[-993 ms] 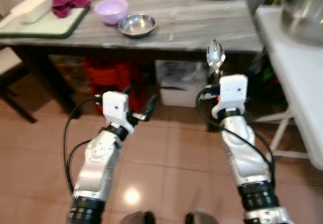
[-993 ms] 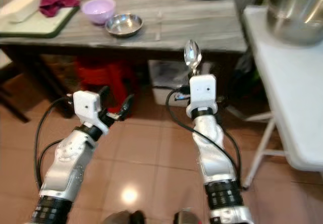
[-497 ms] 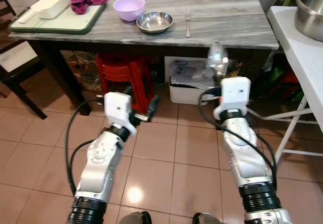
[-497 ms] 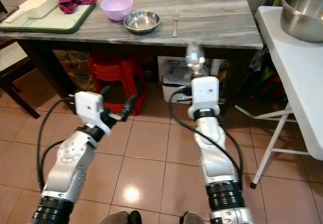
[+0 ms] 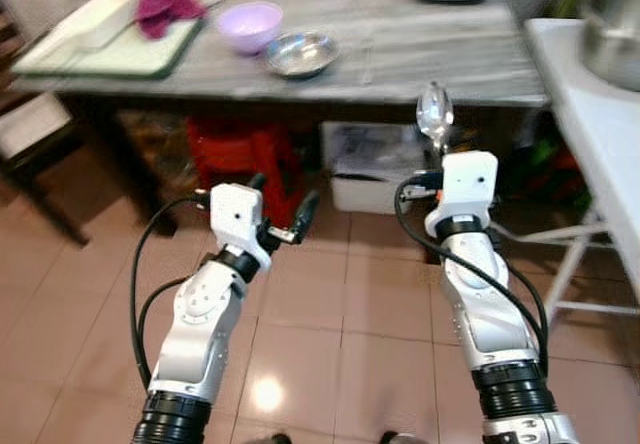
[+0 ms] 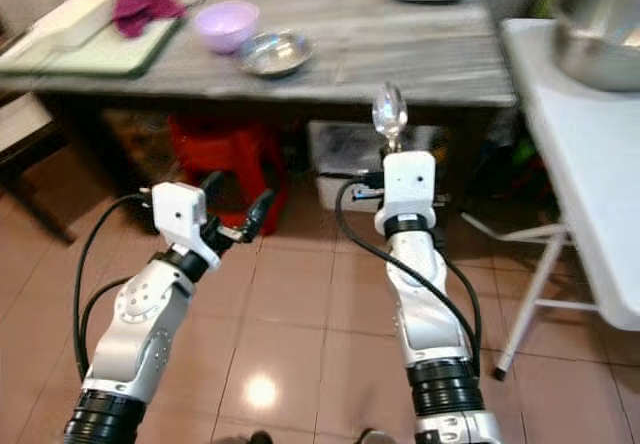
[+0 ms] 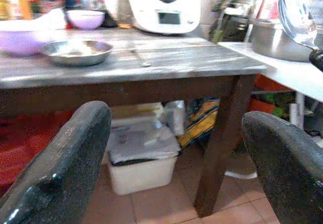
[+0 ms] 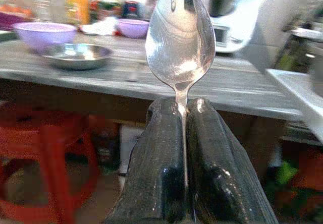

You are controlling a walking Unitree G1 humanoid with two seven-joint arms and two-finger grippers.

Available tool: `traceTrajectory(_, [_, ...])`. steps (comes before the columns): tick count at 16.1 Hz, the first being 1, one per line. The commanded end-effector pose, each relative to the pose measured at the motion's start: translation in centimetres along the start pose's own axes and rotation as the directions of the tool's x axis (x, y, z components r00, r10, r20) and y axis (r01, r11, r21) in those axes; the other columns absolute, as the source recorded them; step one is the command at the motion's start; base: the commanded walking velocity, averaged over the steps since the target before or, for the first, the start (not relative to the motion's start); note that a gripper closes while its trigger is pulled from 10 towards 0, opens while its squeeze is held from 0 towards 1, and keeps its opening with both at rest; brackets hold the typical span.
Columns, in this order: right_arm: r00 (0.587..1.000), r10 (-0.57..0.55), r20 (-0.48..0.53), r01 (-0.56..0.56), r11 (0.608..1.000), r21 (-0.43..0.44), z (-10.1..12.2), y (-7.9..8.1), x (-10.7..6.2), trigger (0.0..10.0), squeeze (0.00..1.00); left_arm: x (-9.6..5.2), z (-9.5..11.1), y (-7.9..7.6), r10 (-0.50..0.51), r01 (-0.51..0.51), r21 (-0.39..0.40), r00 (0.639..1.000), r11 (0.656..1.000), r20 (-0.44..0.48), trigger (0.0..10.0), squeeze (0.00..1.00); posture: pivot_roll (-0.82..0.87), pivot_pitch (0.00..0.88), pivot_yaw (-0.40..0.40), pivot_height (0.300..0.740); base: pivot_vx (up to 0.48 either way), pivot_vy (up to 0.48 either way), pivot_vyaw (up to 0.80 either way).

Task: Setting the table

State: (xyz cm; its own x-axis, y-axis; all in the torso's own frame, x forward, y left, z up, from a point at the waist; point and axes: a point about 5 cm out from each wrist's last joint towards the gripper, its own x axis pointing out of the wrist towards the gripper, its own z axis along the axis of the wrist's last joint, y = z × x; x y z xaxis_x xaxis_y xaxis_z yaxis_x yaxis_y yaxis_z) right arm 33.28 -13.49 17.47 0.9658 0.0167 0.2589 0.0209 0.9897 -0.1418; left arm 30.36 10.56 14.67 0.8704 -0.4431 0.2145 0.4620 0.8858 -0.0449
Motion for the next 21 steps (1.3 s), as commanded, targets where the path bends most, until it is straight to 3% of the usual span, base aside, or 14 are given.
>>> traceTrajectory(1, [1.000,0.004,0.008,-0.004,1.000,0.000,0.2,-0.1,0.1,10.0,0.00,0.0,0.2,-0.1,-0.009,0.009,0.000,1.000,1.000,0.010,10.0,0.00,-0.11,0.162,0.055,0.740,0.409,0.000,-0.54])
traceTrajectory(12, [1.000,-0.005,0.001,0.005,1.000,0.002,0.0,-0.3,-0.3,10.0,0.00,-0.1,0.2,-0.2,-0.016,0.016,-0.006,1.000,1.000,0.012,10.0,0.00,-0.11,0.169,0.055,0.740,0.422,0.000,-0.46])
traceTrajectory(18, [1.000,-0.020,-0.013,0.020,1.000,-0.012,-0.7,-1.4,-2.0,10.0,0.00,-2.7,-0.1,2.7,0.158,-0.156,0.088,0.987,0.984,-0.008,10.0,0.00,-0.11,0.167,0.061,0.740,0.388,0.000,0.00])
traceTrajectory(21, [1.000,-0.003,-0.017,0.003,0.999,-0.044,-0.9,-1.7,-3.3,10.0,0.00,-4.6,-0.5,3.8,0.239,-0.234,0.122,0.971,0.965,-0.029,10.0,0.00,-0.11,0.170,0.062,0.740,0.106,0.000,0.16])
